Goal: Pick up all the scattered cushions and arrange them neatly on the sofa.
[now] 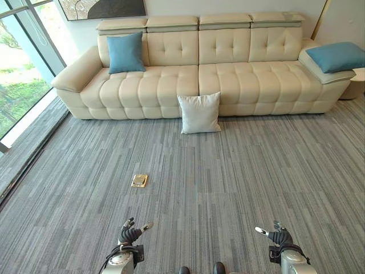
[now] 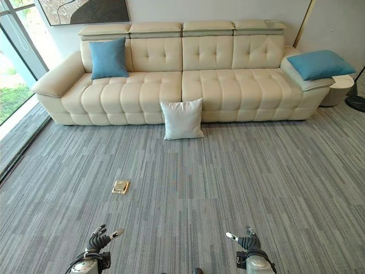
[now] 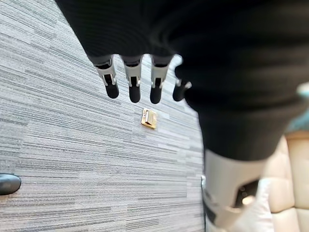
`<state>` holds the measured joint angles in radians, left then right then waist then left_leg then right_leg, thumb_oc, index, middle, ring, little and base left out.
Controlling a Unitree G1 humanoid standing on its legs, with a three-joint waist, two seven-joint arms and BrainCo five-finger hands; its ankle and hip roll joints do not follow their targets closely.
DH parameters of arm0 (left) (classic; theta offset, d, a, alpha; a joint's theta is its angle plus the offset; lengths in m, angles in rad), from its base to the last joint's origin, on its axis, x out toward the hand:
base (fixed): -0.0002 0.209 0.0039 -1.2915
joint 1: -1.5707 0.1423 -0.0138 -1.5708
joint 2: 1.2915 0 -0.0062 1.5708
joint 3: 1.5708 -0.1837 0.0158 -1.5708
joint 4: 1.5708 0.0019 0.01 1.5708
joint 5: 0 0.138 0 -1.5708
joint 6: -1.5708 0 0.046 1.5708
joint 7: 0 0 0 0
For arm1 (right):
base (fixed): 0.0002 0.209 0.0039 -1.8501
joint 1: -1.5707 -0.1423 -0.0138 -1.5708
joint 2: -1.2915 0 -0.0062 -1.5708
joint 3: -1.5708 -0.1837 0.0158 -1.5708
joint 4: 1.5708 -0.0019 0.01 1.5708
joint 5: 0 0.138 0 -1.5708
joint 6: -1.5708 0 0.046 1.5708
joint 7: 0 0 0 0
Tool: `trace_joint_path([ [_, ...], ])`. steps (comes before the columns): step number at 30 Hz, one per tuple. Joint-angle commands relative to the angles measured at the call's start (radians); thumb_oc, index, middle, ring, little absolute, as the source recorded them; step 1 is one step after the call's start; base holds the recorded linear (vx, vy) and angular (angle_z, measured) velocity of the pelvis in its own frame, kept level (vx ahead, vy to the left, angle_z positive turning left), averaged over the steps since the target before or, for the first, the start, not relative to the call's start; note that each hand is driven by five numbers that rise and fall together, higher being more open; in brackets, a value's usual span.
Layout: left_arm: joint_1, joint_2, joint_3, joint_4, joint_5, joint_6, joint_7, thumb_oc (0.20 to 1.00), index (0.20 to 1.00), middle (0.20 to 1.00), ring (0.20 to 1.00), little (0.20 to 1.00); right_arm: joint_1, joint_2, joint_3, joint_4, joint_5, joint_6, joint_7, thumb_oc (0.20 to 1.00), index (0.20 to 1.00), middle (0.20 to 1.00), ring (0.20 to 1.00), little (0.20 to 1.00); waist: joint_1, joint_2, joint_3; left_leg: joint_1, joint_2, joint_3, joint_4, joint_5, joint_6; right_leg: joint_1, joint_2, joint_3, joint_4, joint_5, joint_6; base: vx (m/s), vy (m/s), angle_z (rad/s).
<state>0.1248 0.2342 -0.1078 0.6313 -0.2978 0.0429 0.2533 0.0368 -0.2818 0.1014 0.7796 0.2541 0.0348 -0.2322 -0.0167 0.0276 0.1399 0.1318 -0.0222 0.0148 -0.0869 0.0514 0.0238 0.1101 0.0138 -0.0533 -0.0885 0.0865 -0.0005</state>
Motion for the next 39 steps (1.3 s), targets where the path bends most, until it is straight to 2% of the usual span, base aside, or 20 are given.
trace_joint_path([
  [1, -0.029, 0.013, 0.011, 0.002, 0.018, -0.015, 0.009, 1.0, 1.0, 1.0, 1.0, 1.0, -0.039, -0.016, -0.001, 0.021, -0.021, -0.006, -0.012, 1.0, 1.0, 1.0, 1.0, 1.0, 0.007, -0.024, -0.024, 0.011, -0.022, 0.034, 0.0, -0.084, -0.032, 0.038, -0.022, -0.017, 0.001, -0.128, 0.053, 0.0, 0.0, 0.0],
  [14, -0.034, 0.01, -0.019, 0.059, 0.013, 0.008, -0.01, 1.0, 1.0, 1.0, 1.0, 1.0, -0.058, 0.009, 0.025, 0.08, 0.01, 0.017, 0.005, 1.0, 1.0, 1.0, 1.0, 1.0, 0.004, -0.026, -0.025, 0.012, -0.023, 0.042, 0.0, -0.09, -0.03, 0.037, -0.025, -0.014, 0.001, -0.127, 0.056, 0.0, 0.003, -0.01],
  [23, -0.028, 0.015, -0.023, 0.033, 0.013, 0.014, -0.011, 1.0, 1.0, 1.0, 1.0, 1.0, -0.053, 0.003, 0.02, 0.067, 0.008, 0.02, 0.002, 1.0, 1.0, 1.0, 1.0, 1.0, 0.01, -0.037, -0.018, 0.018, -0.021, 0.034, 0.0, -0.098, -0.027, 0.046, -0.023, -0.019, 0.001, -0.136, 0.055, 0.01, -0.001, 0.01],
  [39, -0.001, 0.03, -0.004, -0.034, 0.022, 0.02, -0.026, 1.0, 1.0, 1.0, 1.0, 1.0, -0.025, -0.002, 0.008, 0.011, 0.024, 0.023, 0.027, 1.0, 1.0, 1.0, 1.0, 1.0, 0.019, -0.03, 0.009, -0.009, -0.022, 0.021, 0.0, -0.095, -0.023, 0.021, -0.025, -0.028, 0.001, -0.14, 0.058, 0.02, -0.002, 0.0],
])
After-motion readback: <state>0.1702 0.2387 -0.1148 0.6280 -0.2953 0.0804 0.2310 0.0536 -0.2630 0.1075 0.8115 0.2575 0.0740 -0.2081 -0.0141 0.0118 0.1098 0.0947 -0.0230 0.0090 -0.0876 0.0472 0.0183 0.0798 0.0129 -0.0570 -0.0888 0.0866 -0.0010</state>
